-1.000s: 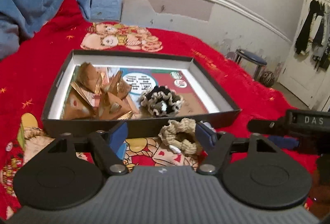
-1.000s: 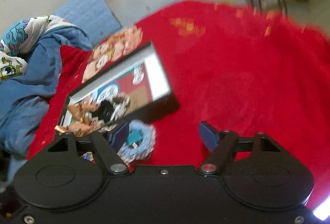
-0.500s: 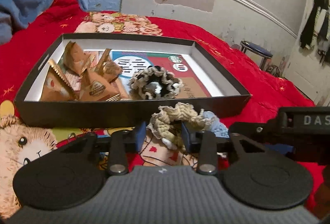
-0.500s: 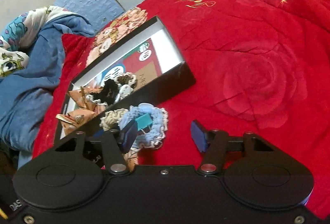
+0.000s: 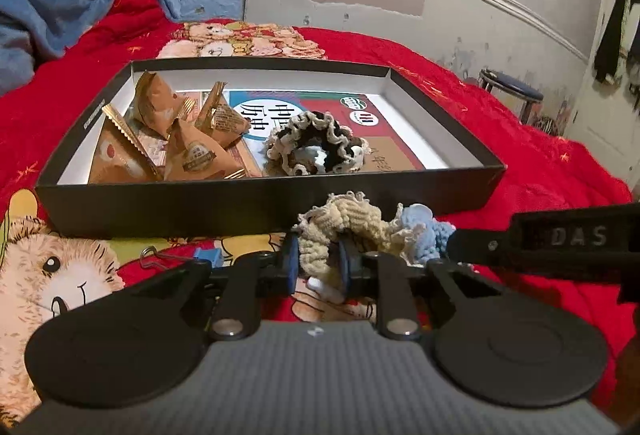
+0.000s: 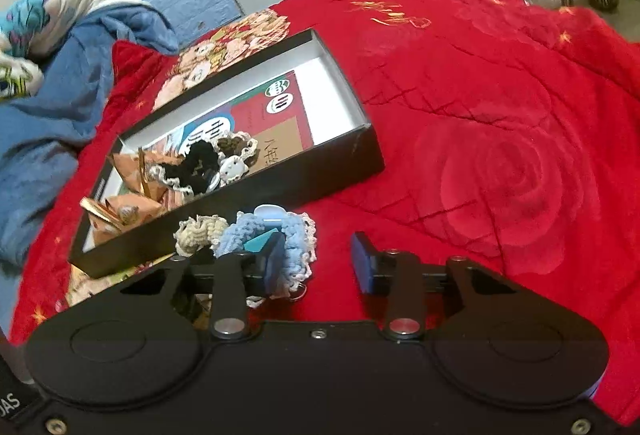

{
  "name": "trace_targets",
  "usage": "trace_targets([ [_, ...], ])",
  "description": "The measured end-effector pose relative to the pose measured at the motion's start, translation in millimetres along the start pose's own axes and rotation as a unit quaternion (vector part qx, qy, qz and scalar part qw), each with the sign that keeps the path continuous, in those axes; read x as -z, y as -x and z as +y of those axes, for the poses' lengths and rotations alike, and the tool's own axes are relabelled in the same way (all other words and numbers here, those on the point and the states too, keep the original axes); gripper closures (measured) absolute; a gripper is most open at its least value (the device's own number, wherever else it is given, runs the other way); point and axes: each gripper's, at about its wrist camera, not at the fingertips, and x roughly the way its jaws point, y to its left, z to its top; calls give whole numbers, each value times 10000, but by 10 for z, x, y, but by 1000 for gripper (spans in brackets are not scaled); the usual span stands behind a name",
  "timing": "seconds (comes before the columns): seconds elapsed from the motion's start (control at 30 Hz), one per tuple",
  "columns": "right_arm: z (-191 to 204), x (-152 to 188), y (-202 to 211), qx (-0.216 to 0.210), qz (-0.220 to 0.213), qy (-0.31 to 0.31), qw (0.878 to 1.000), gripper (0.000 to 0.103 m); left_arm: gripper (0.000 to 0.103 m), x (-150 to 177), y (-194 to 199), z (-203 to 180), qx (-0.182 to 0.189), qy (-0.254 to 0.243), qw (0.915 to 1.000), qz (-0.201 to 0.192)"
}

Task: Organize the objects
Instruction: 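Grasp the cream rope scrunchie with the left tool while the right tool grasps the blue crochet scrunchie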

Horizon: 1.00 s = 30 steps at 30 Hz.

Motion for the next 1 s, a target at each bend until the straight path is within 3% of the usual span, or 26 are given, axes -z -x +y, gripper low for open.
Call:
trace_targets([
  [0.13, 44, 29, -24, -20, -64, -37, 10000, 79, 75, 16, -12, -68, -55, -232, 9997, -2],
  [0.2, 83, 48, -42, 61, -105, 100, 9999, 79, 63, 14, -23, -59, 30, -286, 9996, 33],
  [0.37, 138, 74, -90, 3, -141, 255, 9996, 81, 63, 33, -13, -139, -101, -568, 9983, -31],
  [0.4, 147, 77, -106, -27, -124, 295, 9995, 81, 67, 34, -10, -143, -117, -576, 9983, -41],
  [0.43, 159, 78, -118, -25, -115, 353, 9993, 82, 78, 35, -8, -131, -128, -532, 9985, -51],
  [0.63, 141, 61, -137, -123, -78, 279, 9995, 90, 82, 43, 26, -50, -42, -245, 9996, -114],
  [1.0, 66, -42, 78, -361, -433, -106, 9984, 92, 88, 46, 153, -121, -525, -357, 9974, -334],
])
